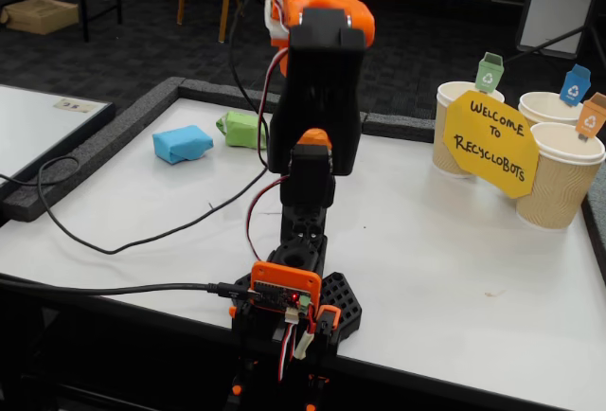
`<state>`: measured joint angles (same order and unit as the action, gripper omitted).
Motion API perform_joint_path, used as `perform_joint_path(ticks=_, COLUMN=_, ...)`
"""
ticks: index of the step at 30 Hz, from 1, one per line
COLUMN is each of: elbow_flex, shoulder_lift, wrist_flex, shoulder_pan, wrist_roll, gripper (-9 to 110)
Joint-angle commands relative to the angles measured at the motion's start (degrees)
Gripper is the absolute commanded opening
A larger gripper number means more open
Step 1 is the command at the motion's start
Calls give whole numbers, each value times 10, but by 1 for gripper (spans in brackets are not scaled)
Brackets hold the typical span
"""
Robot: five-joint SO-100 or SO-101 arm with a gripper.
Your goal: Sort rubbish by color.
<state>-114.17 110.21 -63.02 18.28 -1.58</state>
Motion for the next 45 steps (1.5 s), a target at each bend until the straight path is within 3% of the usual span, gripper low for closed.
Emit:
perform_joint_path(ticks=1, elbow_flex=40, shoulder_lift=-16, wrist_flex=40, shoulder_pan=-33, wrist_roll=11, gripper=11)
perform_joint_path(ticks=23, elbow_flex=188, shoulder_lift=-187, wrist_flex=70, shoulder_pan=-37, wrist_roll=25, gripper=14)
perform_joint_path(ticks=30, elbow_flex=193, shoulder_lift=-201, wrist_flex=69, shoulder_pan=-39, wrist_roll=25, gripper=21)
perform_joint_path(ticks=45, elbow_flex=192, shoulder_lift=-253, wrist_flex=81, shoulder_pan=-65, wrist_roll=25, gripper=22)
